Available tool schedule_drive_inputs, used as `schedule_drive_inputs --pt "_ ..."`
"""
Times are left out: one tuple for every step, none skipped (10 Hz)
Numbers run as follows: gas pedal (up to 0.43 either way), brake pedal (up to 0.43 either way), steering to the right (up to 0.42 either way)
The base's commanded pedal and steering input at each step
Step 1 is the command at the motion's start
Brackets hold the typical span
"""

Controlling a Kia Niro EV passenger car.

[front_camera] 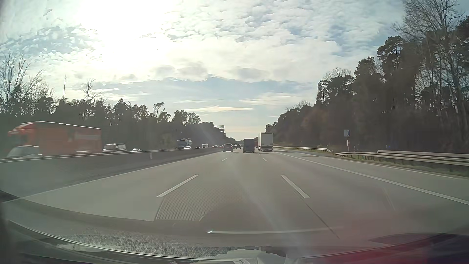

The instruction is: Follow the waypoints while adhering to traffic rules and regulations

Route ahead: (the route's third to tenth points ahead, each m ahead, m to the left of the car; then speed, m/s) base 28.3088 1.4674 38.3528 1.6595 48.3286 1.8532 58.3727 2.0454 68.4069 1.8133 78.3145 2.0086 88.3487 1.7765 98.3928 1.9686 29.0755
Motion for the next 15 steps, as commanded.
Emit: schedule_drive_inputs --pt "0.130 0.000 -0.003" --pt "0.130 0.000 -0.003" --pt "0.130 0.000 -0.003" --pt "0.130 0.000 -0.003" --pt "0.130 0.000 -0.002" --pt "0.130 0.000 -0.002" --pt "0.130 0.000 -0.002" --pt "0.130 0.000 -0.002" --pt "0.130 0.000 -0.002" --pt "0.130 0.000 -0.002" --pt "0.130 0.000 -0.002" --pt "0.130 0.000 -0.002" --pt "0.130 0.000 -0.002" --pt "0.130 0.000 -0.002" --pt "0.130 0.000 -0.002"
